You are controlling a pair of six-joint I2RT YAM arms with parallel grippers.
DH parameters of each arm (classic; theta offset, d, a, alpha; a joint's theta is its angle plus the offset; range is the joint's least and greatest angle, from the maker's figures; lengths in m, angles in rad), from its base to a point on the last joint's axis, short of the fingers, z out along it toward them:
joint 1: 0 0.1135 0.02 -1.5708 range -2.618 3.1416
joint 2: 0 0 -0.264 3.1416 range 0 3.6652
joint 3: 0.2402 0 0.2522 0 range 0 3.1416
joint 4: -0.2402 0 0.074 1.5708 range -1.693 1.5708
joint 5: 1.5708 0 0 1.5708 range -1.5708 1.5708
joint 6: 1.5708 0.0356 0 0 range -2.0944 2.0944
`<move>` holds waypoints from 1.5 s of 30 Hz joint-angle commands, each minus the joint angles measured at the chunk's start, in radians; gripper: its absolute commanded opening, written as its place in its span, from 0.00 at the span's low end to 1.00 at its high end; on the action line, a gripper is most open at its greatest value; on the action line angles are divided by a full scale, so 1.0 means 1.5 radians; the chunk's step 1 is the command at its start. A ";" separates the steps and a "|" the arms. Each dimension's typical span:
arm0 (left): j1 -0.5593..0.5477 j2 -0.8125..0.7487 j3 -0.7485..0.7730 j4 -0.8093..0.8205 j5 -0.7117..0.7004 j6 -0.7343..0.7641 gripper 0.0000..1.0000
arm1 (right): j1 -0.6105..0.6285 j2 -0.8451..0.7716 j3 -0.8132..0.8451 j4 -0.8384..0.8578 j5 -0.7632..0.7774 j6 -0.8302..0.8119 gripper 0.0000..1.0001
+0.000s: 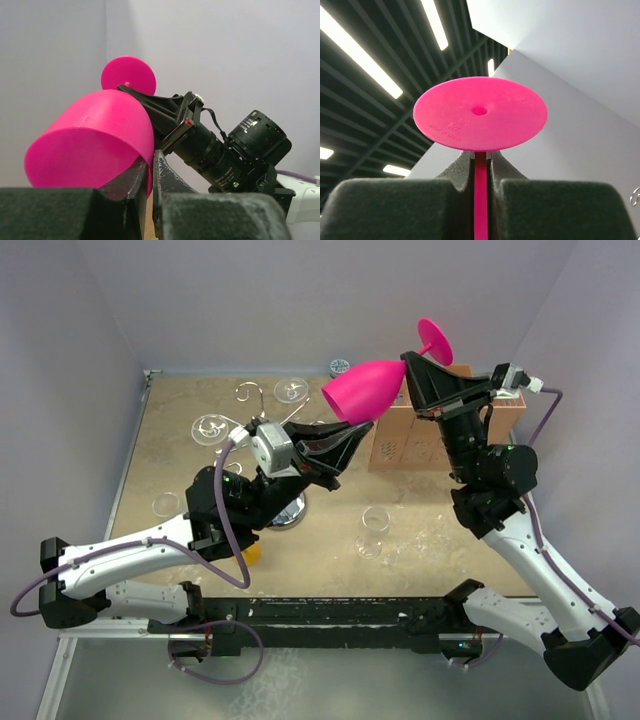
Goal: Place the wine glass upside down on the wine glass rack
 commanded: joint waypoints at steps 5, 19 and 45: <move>-0.002 -0.053 0.002 -0.097 -0.091 -0.065 0.31 | 0.003 -0.018 -0.020 0.033 0.008 -0.173 0.00; -0.002 -0.147 0.032 -0.410 -0.291 -0.341 0.36 | 0.003 -0.042 -0.022 -0.170 -0.056 -0.683 0.00; 0.020 0.014 0.129 -0.388 -0.223 -0.589 0.58 | 0.003 -0.111 -0.155 -0.113 -0.259 -0.908 0.00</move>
